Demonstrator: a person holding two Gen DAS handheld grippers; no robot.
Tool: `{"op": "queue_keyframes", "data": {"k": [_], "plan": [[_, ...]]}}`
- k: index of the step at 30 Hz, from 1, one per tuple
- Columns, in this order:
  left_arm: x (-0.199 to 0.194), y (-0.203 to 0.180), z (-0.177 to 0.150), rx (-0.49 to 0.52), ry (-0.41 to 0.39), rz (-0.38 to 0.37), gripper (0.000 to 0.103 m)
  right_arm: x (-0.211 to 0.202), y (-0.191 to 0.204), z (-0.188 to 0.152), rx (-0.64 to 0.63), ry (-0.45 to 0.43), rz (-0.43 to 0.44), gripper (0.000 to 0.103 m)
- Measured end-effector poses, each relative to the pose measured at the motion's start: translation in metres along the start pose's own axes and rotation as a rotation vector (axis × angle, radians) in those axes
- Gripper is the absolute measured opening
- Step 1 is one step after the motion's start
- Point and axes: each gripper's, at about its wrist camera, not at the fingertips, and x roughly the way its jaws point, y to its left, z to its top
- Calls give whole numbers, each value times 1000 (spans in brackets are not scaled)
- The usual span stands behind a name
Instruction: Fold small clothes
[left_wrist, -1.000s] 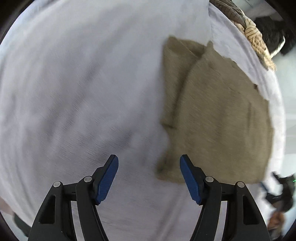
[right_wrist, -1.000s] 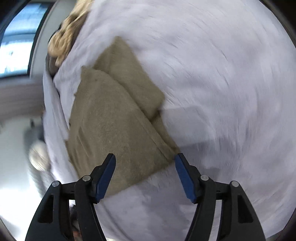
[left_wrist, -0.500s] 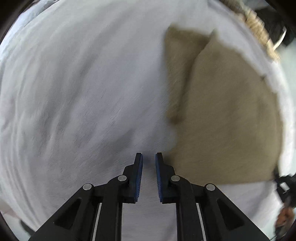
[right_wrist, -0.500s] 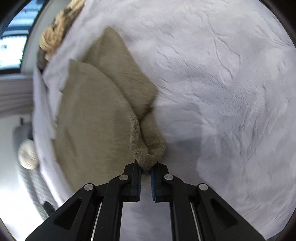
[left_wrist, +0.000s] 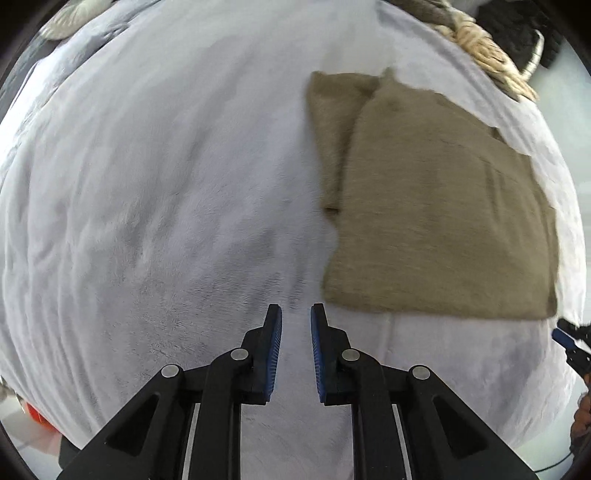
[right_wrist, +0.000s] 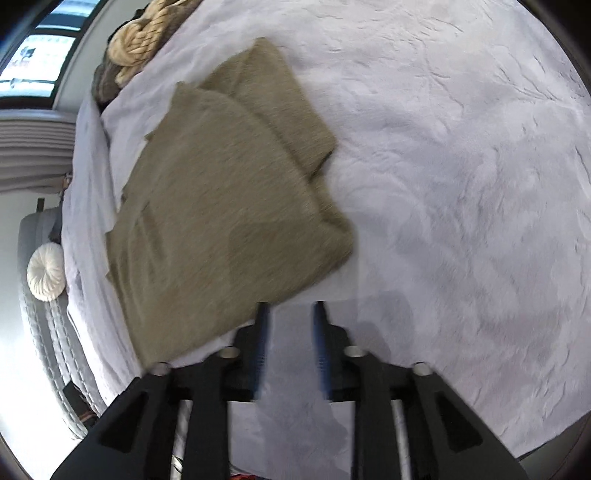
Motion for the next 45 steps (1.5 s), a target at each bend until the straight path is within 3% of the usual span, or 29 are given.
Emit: {"op": "queue_keyframes", "data": {"k": [1,2,3,5,7,11,17,22,26,29,34,39,41,42,45], "plan": [[-2,-2,0,4,3,-9,49,-1,4,-4,-5,2,9,56],[-6,-6,-3,3,-2,-17,93,0,10,-8,-13,5,20,56],[-12,-8,-5,2,-35,-16,103,1,15,-12,-22,9,25,56],[-22,-16,-7,27,-82,-3,103,4,27,-20,-47,23,27,57],[-23,-26,-5,42,-76,2,103,6,34,-27,-61,33,33,69],[-32,-23,-7,60,-90,19,103,10,56,-41,-115,41,29,81],[-24,-21,-10,23,-32,57,103,17,88,-57,-207,44,18,82],[-16,-13,-13,33,-6,39,103,30,107,-69,-247,63,34,83],[-12,-3,-15,22,1,10,103,54,128,-81,-279,129,82,83],[-10,12,-12,-11,-19,34,103,78,147,-91,-301,185,111,83],[2,35,-4,-61,-26,25,103,125,168,-98,-231,245,221,83],[13,49,9,-88,-46,1,103,165,167,-96,-87,232,303,82],[14,50,14,-95,-65,-19,103,177,159,-93,9,221,366,49],[14,50,16,-91,-78,-28,103,179,158,-93,15,222,379,14],[22,41,20,-45,-104,-32,103,192,163,-99,-61,256,289,12]]}}
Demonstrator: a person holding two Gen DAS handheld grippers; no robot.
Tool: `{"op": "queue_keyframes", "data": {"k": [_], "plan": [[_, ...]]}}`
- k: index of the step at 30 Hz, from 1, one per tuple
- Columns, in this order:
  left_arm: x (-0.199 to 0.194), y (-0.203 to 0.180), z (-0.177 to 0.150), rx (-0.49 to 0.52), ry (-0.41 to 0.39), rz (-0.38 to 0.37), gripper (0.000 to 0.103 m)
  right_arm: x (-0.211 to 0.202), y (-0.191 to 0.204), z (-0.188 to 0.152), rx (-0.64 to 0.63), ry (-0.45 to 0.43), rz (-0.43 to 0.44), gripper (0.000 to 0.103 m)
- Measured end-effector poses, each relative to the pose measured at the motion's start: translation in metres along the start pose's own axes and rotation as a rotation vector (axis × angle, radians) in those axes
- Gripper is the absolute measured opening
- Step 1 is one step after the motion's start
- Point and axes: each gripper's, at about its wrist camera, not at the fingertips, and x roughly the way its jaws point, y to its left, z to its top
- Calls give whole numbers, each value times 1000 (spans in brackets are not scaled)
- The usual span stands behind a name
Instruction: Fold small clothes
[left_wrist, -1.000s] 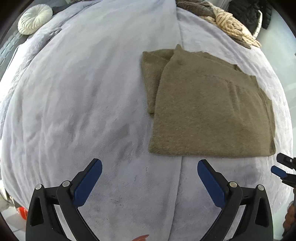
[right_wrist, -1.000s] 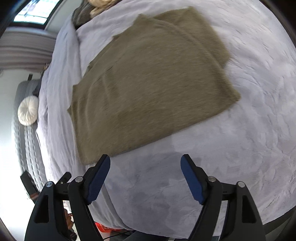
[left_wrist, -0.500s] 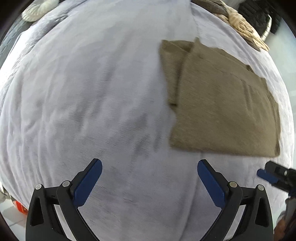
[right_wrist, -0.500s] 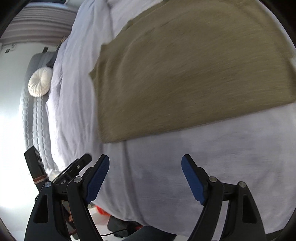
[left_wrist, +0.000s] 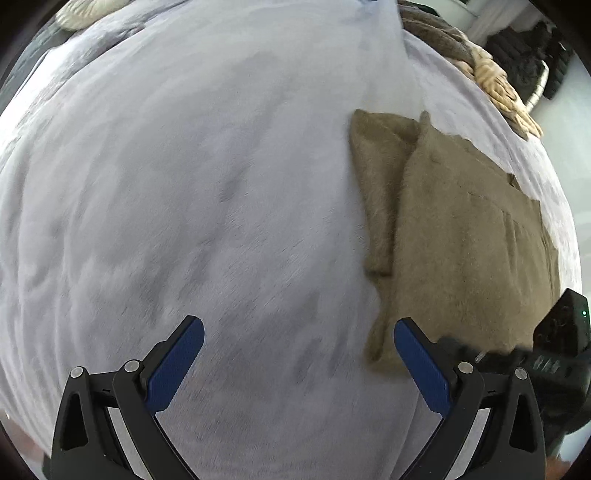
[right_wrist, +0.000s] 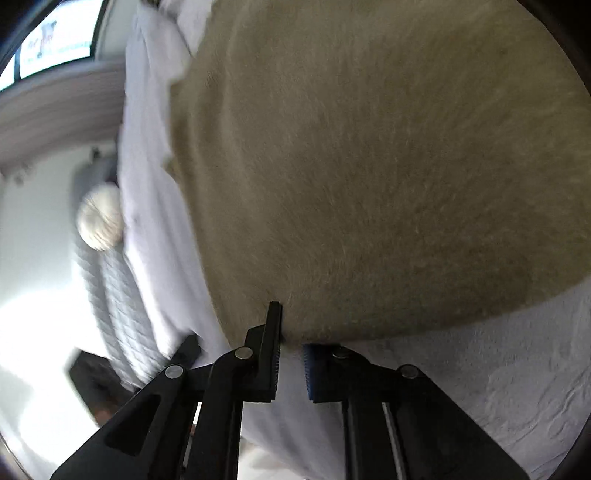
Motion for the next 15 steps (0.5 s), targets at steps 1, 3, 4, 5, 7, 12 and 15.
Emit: {"op": "queue_keyframes", "data": {"k": [1,3,4,5,7,12,15], "plan": [[6,-4,-1,21,0,6,103,8,-1,-4,-29,34,-34,12],[24,-12,-2,62,29,37,103,11,-2,-10,-53,78,-44,12],[30,-13,-3,70,38,49,103,11,0,-13,-60,95,-47,13],[35,-14,-5,79,34,61,103,7,3,-17,-79,119,-53,15],[36,-15,-6,87,12,62,103,-7,16,-20,-154,106,-40,17],[36,-22,-11,95,-14,74,103,-35,73,22,-410,-45,-133,20],[33,-23,-15,98,-13,71,103,-25,98,59,-451,-104,-184,20]]}}
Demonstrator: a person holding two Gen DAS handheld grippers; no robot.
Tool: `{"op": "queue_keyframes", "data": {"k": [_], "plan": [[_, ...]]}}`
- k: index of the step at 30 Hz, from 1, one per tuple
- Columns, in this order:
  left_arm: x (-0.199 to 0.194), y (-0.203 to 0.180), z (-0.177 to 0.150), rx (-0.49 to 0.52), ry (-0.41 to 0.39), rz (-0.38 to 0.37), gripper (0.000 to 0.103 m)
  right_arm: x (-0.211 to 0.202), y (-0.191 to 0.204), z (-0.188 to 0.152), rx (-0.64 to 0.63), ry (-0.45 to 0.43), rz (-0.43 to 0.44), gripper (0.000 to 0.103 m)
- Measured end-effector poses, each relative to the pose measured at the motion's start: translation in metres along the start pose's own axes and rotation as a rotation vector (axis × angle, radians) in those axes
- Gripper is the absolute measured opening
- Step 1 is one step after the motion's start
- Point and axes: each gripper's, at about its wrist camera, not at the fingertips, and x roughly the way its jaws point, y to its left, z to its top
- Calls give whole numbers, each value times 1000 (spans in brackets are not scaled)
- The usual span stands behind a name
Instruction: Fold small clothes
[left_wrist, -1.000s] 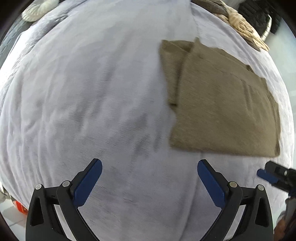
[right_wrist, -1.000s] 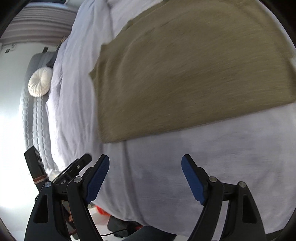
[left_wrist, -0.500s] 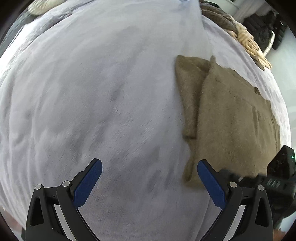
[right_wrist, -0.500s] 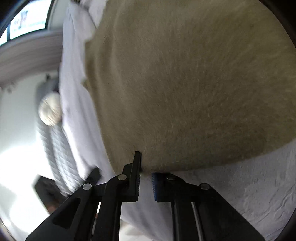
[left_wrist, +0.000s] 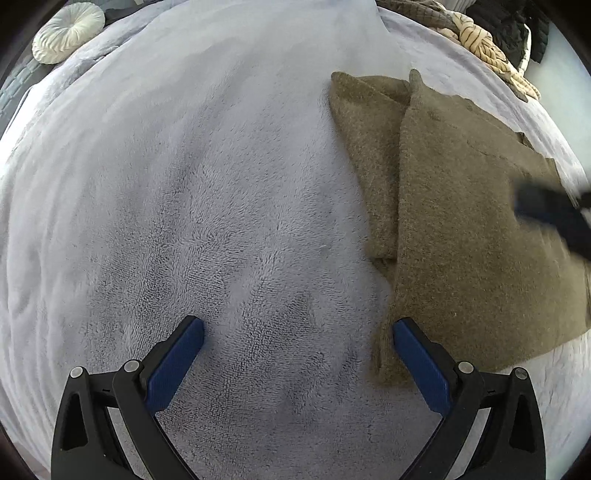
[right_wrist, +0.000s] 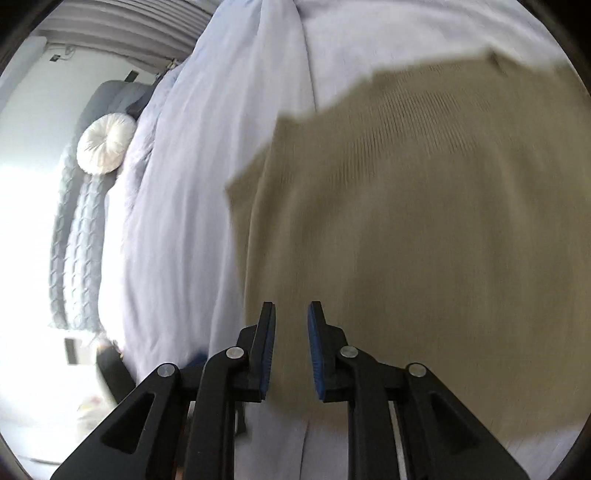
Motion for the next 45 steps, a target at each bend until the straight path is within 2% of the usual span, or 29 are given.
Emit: {"op": "queue_keyframes", "data": {"k": [5,10,16,20,21,22,24,26,30,36,41,45], "plan": [[-3,1,-4,-4,4,-12,103,37,12,54,-72,-25,-70,20],[-3,6,-5,-10,-2,-9,103,57,20,65,-144,14,-106,23],[1,6,-2,-12,8,-14,103,53,17,60,-111,83,76,23],[2,8,3,-11,22,-14,103,34,7,47,-34,97,214,26],[2,7,3,-9,23,-12,103,30,4,43,-24,101,230,38],[2,5,5,-8,24,-10,103,26,3,36,-12,107,247,56],[4,6,9,-12,29,-9,103,17,-2,22,12,126,299,77],[5,5,10,-15,34,-9,103,6,-11,9,34,144,337,77],[6,3,12,-13,37,-3,103,-12,-31,-29,77,156,287,77],[8,2,14,-9,58,-9,103,-35,-83,-92,249,150,266,77],[-4,5,20,-22,57,-32,103,-35,-111,-109,391,95,290,77],[-12,15,31,-56,55,-105,103,-31,-123,-114,479,31,368,77]]}}
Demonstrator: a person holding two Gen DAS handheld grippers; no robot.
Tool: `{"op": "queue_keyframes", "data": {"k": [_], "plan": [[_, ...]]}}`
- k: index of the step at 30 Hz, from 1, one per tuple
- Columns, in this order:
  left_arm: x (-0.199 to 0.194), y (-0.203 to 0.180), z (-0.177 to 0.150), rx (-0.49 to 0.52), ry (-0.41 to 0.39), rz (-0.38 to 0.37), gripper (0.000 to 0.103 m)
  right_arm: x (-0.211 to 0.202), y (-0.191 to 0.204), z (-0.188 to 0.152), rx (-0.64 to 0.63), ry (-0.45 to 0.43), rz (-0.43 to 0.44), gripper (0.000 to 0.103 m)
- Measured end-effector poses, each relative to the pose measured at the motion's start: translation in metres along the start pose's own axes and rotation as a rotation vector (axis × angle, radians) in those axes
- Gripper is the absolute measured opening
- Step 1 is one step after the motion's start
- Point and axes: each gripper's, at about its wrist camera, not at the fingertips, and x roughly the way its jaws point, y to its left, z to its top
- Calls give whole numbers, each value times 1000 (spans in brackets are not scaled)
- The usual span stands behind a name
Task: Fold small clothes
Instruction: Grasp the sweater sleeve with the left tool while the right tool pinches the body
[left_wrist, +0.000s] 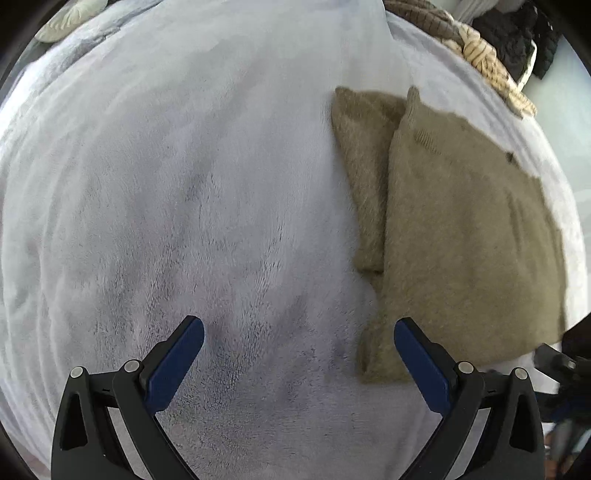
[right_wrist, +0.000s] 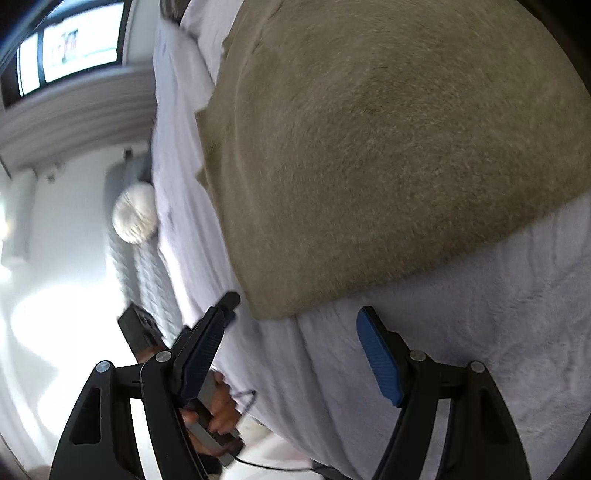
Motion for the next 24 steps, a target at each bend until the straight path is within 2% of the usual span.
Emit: {"op": "queue_keyframes", "data": {"k": [7,11,12,13,14,15,21,24], "plan": [[-3,9,17,-55,17,-103,103,26,-3,8,61,-39,76,78],[2,10,24,-101,42,-212,103,37,2,17,93,-69,140,76],[3,8,26,-108,47,-236,103,42,3,19,112,-72,163,61],[5,6,29,-114,54,-271,103,40,-1,20,131,-72,186,33],[7,5,32,-117,59,-301,103,44,-2,23,147,-62,202,18],[11,1,37,-119,67,-334,103,47,1,25,151,-55,206,10],[39,-19,59,-138,138,-518,103,32,36,29,20,-52,273,10],[47,-40,72,-102,147,-562,103,21,48,32,-30,-48,276,10]]}}
